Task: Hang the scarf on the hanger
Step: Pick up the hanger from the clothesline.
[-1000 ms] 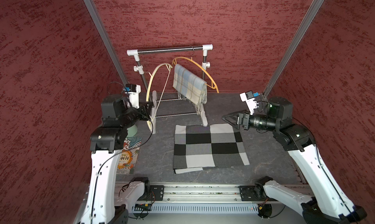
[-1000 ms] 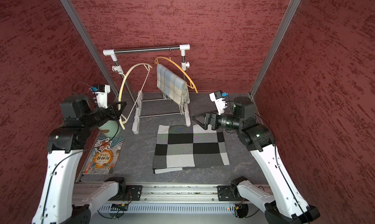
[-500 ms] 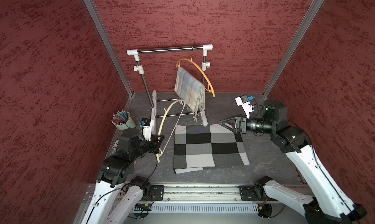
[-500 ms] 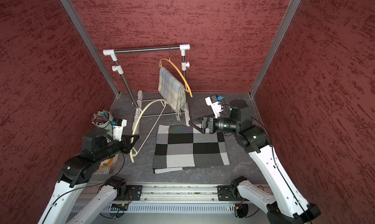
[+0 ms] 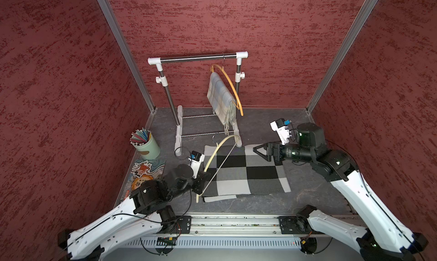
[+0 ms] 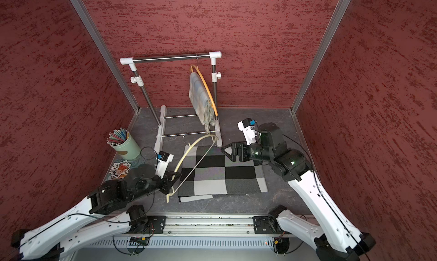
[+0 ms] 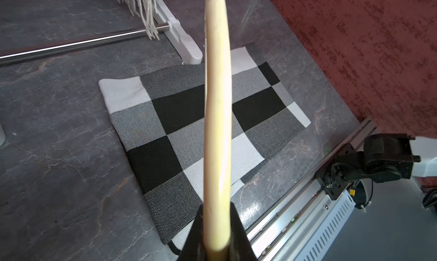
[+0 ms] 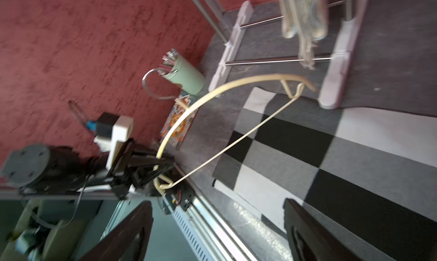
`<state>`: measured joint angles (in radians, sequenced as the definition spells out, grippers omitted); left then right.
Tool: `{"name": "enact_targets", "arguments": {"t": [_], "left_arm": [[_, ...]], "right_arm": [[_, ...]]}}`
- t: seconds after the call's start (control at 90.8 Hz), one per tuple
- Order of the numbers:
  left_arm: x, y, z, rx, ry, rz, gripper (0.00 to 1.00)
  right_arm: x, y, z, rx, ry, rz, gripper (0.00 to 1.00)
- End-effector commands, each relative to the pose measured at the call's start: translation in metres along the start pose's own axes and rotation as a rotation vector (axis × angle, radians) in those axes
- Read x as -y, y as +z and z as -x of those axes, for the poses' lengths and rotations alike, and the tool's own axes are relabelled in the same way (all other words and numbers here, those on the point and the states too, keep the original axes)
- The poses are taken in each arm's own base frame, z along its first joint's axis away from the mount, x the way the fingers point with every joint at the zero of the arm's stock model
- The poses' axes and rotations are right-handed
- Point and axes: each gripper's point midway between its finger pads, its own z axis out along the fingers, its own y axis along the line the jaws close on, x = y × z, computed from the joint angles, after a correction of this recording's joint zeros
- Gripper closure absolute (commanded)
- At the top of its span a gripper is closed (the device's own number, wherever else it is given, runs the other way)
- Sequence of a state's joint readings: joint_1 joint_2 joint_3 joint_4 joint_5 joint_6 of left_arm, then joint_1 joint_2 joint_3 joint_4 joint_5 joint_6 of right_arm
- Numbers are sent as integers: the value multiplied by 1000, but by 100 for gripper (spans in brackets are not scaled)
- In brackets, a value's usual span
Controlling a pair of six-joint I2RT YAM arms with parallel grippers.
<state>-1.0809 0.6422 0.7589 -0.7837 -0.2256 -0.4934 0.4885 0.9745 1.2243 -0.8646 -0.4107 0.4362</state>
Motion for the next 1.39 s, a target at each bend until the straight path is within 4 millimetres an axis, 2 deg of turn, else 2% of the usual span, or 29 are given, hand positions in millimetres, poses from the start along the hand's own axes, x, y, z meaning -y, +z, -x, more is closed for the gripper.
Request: {"name": "enact_targets", "arguments": {"t": [0.0, 0.099, 0.187, 0.242, 0.353, 0.43, 0.529, 0.628, 0.804, 0.926, 1.025, 1.113, 1.201, 1.377], "left_arm": [[11, 9, 16, 141, -65, 40, 100], [27, 25, 9, 116, -19, 55, 100], [36, 37, 6, 92, 28, 101, 100], [41, 40, 8, 99, 27, 99, 100], [55, 51, 9, 130, -16, 42, 100], [64, 62, 2, 139, -16, 43, 100], [81, 75, 2, 180, 2, 41, 100], [100, 92, 0, 190, 44, 36, 100], [120, 123, 3, 205, -27, 75, 100], [139, 144, 1, 188, -31, 80, 100], [145, 159, -10, 152, -31, 71, 100], [147, 166, -19, 129, -58, 52, 100], [147, 172, -24, 106, -100, 44, 100], [151, 173, -23, 108, -148, 19, 100]], "right_arm": [[80, -6, -29, -27, 102, -313, 11], [130, -8, -52, -50, 200, -474, 13], [165, -1, -71, -78, 292, -528, 14], [177, 2, -71, -78, 315, -550, 14], [189, 9, -60, -50, 378, -530, 14], [184, 22, -57, -50, 405, -432, 14], [163, 34, -51, -42, 394, -274, 15], [145, 35, -45, -23, 369, -178, 15], [142, 31, -48, -44, 367, -184, 18], [112, 37, -43, -42, 389, 14, 23], [95, 35, -34, -27, 384, 111, 23], [92, 39, -29, -28, 404, 143, 23], [89, 47, -28, -49, 426, 190, 30], [92, 60, -38, -67, 470, 204, 35]]}}
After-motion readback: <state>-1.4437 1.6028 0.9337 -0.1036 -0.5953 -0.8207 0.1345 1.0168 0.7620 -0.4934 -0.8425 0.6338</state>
